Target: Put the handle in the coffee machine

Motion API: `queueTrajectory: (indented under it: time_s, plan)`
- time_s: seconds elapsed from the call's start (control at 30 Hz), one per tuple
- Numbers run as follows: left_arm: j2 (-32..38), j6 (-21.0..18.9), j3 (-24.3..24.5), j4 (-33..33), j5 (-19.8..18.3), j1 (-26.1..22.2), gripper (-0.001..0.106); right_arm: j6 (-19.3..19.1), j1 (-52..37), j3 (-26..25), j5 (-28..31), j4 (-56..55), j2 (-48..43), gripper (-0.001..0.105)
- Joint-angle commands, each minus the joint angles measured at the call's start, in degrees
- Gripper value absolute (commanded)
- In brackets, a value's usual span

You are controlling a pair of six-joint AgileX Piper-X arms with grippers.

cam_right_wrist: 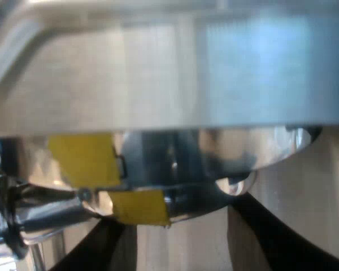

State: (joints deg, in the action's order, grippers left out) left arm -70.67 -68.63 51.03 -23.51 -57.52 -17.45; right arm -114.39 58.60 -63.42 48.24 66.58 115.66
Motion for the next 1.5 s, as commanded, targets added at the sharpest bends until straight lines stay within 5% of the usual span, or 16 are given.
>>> queueTrajectory:
  time_s: [0.03, 0.3, 0.73, 0.93, 1.2, 1.5]
  plan:
    - [0.73, -0.41, 0.43, -0.20, 0.62, 0.12, 0.000, 0.12, -0.40, -1.11, 1.02, 5.67, -1.47, 0.040]
    - [0.73, 9.97, 0.43, -6.50, 12.00, 2.08, 0.000, 0.12, -0.40, -1.11, 1.02, 5.67, -1.47, 0.040]
    - [0.73, 11.16, 0.84, -12.95, 23.53, 9.65, 0.000, 0.12, -0.40, -1.11, 1.02, 5.67, -1.47, 0.040]
    - [0.73, 15.00, 0.82, -19.39, 24.33, 9.63, 0.000, 0.12, -0.40, -1.11, 1.02, 5.67, -1.47, 0.040]
    - [0.88, 15.15, 0.86, -23.84, 24.33, 9.63, 0.000, -0.01, -0.40, -1.11, 1.02, 5.67, -1.47, 0.040]
    - [2.16, 9.55, 0.86, -28.88, 18.65, 9.75, 0.000, -0.26, -0.40, -1.11, 1.02, 5.67, -1.47, 0.040]
